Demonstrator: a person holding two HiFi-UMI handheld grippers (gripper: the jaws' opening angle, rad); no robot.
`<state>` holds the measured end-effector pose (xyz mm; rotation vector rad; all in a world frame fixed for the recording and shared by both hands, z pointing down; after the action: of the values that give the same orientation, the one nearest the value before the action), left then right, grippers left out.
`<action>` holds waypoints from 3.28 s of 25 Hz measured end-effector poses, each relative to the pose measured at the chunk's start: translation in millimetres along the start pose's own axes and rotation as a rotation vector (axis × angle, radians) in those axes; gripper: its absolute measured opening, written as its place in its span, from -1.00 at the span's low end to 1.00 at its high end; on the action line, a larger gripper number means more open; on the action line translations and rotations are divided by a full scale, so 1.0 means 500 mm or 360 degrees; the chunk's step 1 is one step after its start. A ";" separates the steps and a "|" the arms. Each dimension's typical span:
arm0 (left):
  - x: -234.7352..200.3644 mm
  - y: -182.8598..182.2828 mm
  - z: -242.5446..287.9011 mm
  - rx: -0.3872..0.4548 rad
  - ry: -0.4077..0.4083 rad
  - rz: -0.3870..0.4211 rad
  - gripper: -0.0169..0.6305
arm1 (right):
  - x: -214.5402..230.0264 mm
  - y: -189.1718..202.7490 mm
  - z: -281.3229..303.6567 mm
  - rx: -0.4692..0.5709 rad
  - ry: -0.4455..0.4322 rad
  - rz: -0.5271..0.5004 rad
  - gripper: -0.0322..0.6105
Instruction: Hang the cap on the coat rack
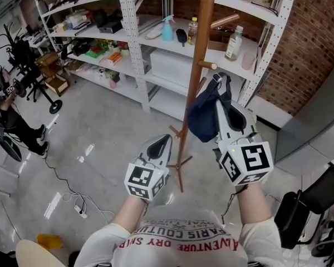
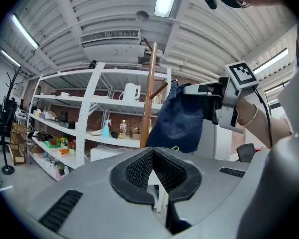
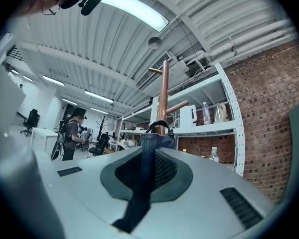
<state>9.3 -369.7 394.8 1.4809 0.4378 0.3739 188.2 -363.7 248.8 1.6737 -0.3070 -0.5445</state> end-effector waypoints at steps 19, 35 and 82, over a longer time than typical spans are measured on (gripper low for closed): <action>-0.027 0.058 0.005 -0.0128 -0.0049 -0.0069 -0.93 | 0.028 0.016 0.107 -0.0048 -0.0071 0.0141 -0.85; -0.059 0.094 -0.010 -0.0204 -0.0127 -0.0072 -0.93 | 0.036 0.081 0.167 -0.0166 -0.0024 0.0175 -0.85; 0.054 0.003 -0.059 -0.0025 -0.0027 0.0037 -0.93 | -0.109 0.284 -0.117 -0.0273 0.0036 0.0449 -0.86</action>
<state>17.9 -330.4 393.7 1.4742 0.4035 0.3825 186.5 -312.4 403.6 1.4396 -0.4590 -0.3310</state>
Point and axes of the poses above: the fingertips, and each gripper's own axes: z forward along the fingers, x to its right, y out of its underside, the point moved 6 cm from there along -z, backward along the fingers, and after that the axes turned 12 degrees about -y, right-handed, at the moved point
